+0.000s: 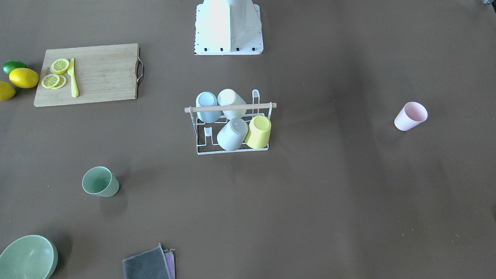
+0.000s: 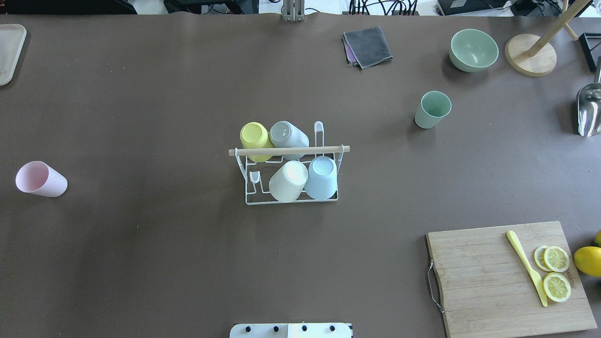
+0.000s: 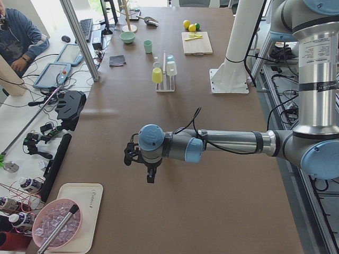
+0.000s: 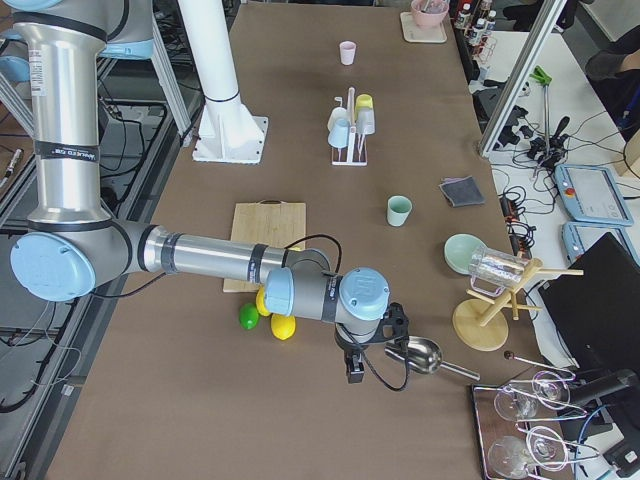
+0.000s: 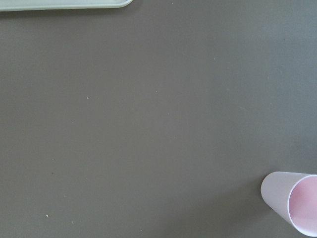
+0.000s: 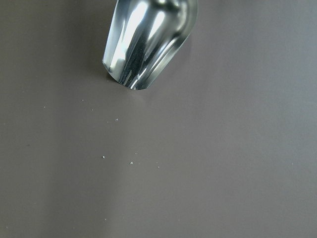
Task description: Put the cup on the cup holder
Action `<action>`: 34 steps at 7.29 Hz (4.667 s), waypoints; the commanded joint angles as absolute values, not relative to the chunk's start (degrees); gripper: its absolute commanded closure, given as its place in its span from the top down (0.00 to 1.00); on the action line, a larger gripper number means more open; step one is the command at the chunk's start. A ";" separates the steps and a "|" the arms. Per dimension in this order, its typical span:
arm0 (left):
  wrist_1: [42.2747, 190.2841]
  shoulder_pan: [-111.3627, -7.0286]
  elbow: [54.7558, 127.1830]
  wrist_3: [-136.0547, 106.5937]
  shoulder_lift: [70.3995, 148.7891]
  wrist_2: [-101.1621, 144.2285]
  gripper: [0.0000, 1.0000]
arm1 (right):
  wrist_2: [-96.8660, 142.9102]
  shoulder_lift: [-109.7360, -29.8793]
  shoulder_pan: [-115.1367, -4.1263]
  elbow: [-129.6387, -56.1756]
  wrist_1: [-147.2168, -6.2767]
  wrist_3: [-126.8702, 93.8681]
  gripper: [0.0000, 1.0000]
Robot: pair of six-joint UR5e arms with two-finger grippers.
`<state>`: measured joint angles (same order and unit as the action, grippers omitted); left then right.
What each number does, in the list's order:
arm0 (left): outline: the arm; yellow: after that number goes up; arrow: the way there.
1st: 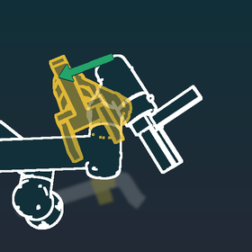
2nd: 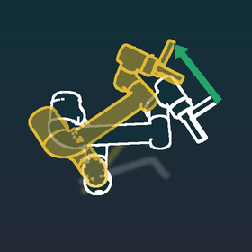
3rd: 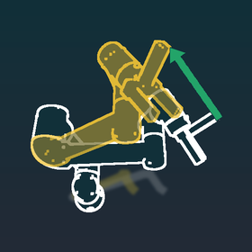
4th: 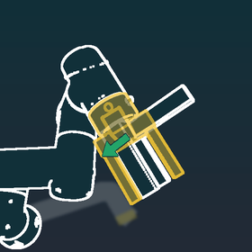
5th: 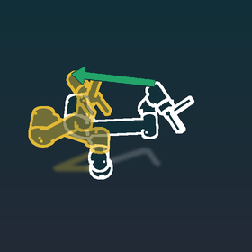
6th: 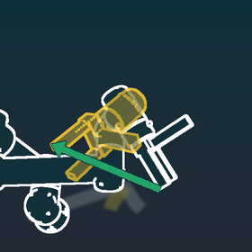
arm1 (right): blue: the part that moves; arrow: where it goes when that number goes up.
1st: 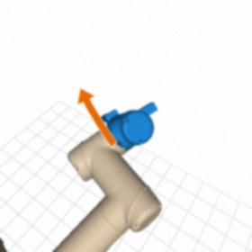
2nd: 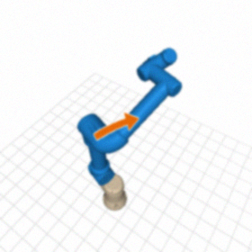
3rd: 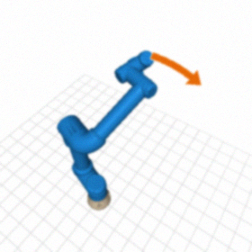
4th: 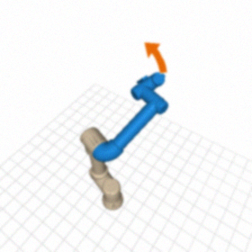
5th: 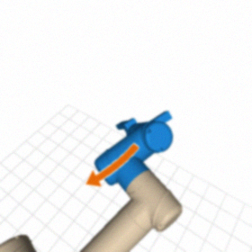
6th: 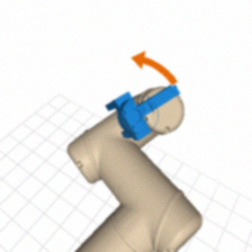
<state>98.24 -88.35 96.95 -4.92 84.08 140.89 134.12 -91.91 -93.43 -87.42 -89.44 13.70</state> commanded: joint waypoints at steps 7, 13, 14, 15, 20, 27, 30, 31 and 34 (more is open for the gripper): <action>71.93 -80.60 99.58 -5.01 98.24 134.56 0.99 | 134.21 -87.81 -90.45 -91.66 -90.26 9.16 1.00; 42.78 -74.01 99.50 -5.01 110.99 134.56 0.99 | 134.21 -81.39 -83.59 -92.90 -90.26 -1.84 1.00; 38.02 -73.48 98.88 -5.01 111.88 134.47 0.99 | 133.86 -80.52 -82.63 -92.81 -90.26 -1.93 1.00; 37.01 -71.13 98.09 -4.84 112.75 134.30 0.99 | 133.60 -79.64 -82.27 -92.12 -90.35 -2.02 1.00; 36.91 -67.95 83.87 28.72 122.07 118.85 0.99 | 130.10 -68.33 -79.81 -86.96 -101.16 -1.14 1.00; 42.71 -61.52 71.04 35.77 126.21 112.75 0.99 | 135.26 -47.02 -71.11 -66.08 -100.90 -4.63 1.00; 44.11 -61.44 65.93 35.68 127.00 119.76 0.98 | 135.26 -51.82 -72.06 -72.20 -101.07 -6.06 1.00; 45.08 -61.44 65.40 35.60 127.00 121.10 0.98 | 135.26 -55.07 -72.68 -76.42 -101.68 -6.06 1.00; 47.01 -60.04 61.71 35.16 128.14 124.98 0.98 | 135.09 -56.34 -71.55 -82.08 -109.24 -6.41 1.00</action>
<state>45.98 -60.86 63.20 35.33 127.69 124.08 135.17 -56.23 -72.22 -80.37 -106.94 -6.20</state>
